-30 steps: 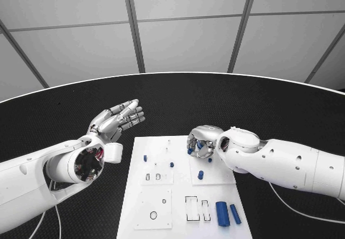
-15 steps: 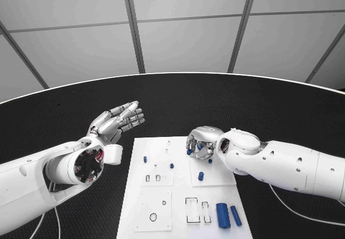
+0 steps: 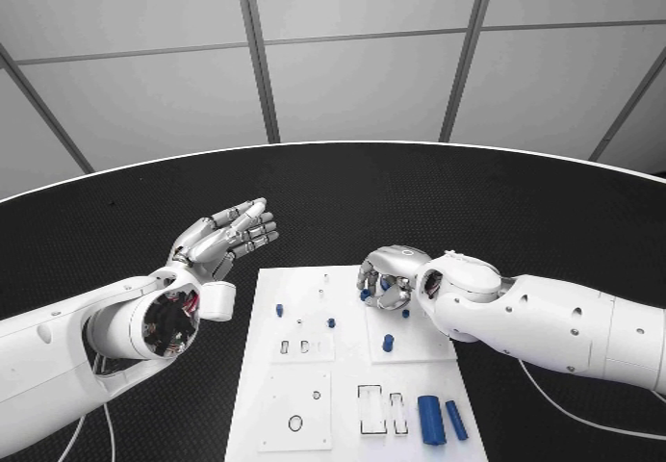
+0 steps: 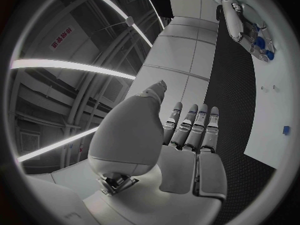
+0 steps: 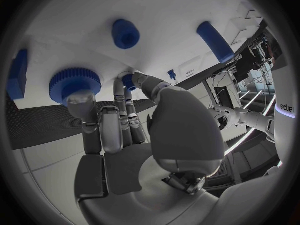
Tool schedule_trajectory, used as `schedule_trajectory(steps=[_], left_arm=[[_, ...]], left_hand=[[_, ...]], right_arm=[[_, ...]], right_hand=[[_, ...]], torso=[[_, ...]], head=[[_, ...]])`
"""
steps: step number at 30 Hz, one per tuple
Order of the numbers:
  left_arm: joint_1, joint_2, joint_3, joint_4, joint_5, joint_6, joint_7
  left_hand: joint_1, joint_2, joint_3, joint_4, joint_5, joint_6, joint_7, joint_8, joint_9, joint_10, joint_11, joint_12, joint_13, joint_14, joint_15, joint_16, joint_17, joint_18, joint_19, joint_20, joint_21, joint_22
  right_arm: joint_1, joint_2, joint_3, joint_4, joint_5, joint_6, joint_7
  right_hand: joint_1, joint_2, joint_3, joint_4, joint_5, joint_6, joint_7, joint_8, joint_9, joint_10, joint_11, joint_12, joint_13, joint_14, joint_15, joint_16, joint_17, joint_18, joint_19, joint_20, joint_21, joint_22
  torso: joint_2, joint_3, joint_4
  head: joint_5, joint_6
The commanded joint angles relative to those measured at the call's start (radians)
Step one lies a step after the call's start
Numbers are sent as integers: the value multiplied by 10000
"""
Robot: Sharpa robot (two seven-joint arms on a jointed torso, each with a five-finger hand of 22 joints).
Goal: Assemble the parts on the task board
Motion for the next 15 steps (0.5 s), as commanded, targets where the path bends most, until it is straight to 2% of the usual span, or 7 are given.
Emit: schedule_trajectory(steps=[1,9,10,12,15], left_arm=[[0,0,0,-5,0,-2,-2],[0,1,0,-15,0,-10,-7],[0,1,0,-17,0,-11,-8],[0,2,0,-21,0,-10,-9],[0,1,0,-25,0,-11,-9]], left_hand=[[32,-82,42,8,-55,-58,1170,-41,-12,-75,3,-69,-15,-74,1,-66,-15,89,-58,-10,21,-16],[40,-83,50,-3,-56,-57,1171,-44,-13,-91,4,-75,-15,-97,3,-74,-20,90,-45,-10,25,-16],[40,-83,50,-3,-56,-57,1171,-44,-13,-91,4,-75,-15,-97,3,-74,-20,90,-45,-10,25,-16],[40,-83,50,-3,-56,-57,1171,-44,-13,-91,4,-75,-15,-97,3,-74,-20,90,-45,-10,25,-16],[40,-83,50,-3,-56,-57,1171,-44,-13,-91,4,-75,-15,-97,3,-74,-20,90,-45,-10,25,-16]], right_arm=[[0,3,0,12,0,-26,3],[0,19,0,-8,0,-33,-30],[0,23,0,-10,0,-27,-39],[0,29,0,-13,0,-6,-48],[0,37,0,-15,0,21,-42]], right_hand=[[-91,-24,-18,70,44,-58,-1,-34,13,27,-69,-7,-1882,610,-26,16,226,-18,-59,11,-10,20],[-139,85,19,212,124,72,-43,51,93,147,-113,97,-1798,613,-53,59,251,-21,-45,2,37,105],[-52,242,109,232,80,189,-83,125,151,284,-160,189,-1736,619,-93,87,274,-29,-17,-23,88,187],[23,321,168,218,-51,249,-117,166,188,355,-193,241,-1696,619,-123,99,279,-30,-11,-44,103,215],[334,731,429,114,-561,542,-236,380,362,590,-318,413,-1538,627,-233,146,308,-48,28,-141,186,356]], torso=[[16,3,2],[33,2,4],[36,6,4],[37,9,4],[42,12,6]], head=[[8,10],[17,10],[16,11],[21,14],[23,14]])
